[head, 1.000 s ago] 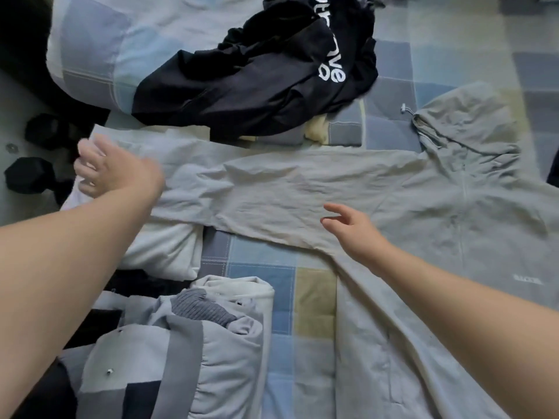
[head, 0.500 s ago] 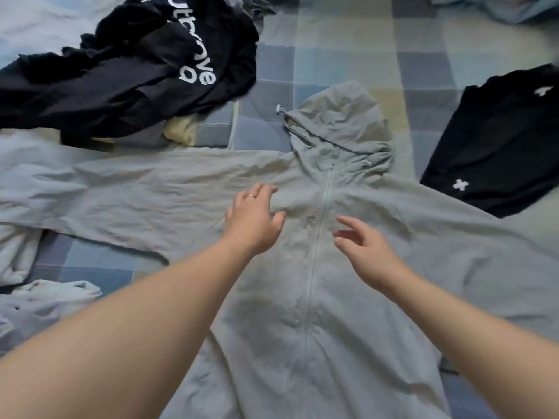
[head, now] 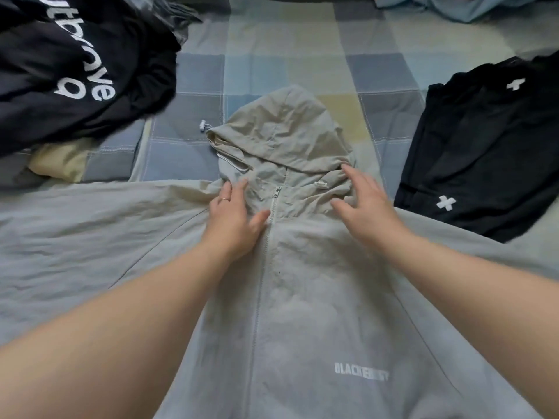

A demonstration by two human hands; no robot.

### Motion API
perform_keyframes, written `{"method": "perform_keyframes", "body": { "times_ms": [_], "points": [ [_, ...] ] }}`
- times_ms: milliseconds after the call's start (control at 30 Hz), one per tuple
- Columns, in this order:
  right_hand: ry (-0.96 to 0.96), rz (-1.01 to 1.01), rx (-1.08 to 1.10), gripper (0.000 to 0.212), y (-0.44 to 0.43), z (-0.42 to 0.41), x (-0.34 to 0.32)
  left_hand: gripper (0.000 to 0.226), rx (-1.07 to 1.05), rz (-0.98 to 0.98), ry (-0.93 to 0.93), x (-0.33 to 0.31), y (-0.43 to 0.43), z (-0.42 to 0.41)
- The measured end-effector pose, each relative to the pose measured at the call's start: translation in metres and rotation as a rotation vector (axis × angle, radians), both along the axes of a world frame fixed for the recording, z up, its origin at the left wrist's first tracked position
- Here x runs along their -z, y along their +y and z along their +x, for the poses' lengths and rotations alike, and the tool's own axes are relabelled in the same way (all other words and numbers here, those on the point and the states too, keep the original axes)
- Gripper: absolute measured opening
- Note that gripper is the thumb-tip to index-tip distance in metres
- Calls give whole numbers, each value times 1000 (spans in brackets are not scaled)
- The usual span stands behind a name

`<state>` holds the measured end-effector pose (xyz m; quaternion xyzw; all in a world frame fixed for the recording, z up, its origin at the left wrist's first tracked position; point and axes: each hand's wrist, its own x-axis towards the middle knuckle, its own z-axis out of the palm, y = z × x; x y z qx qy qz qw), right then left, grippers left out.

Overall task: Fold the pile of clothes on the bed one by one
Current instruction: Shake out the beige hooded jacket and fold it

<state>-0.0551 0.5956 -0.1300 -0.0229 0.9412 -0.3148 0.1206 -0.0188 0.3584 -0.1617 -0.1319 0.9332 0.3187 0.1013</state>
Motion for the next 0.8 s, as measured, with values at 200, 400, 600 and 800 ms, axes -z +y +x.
{"method": "perform_keyframes", "body": {
  "times_ms": [200,400,600,800],
  "points": [
    [38,-117,116,86,-19,-75,57,92,-401,47,339,45,-3,-63],
    [161,67,429,75,-28,-118,80,82,-648,143,441,49,-17,-132],
    [246,-4,527,29,-34,-131,91,77,-602,258,273,46,-39,-164],
    [229,-235,473,16,-28,-128,95,17,-467,501,341,41,-49,-154]
  ]
}}
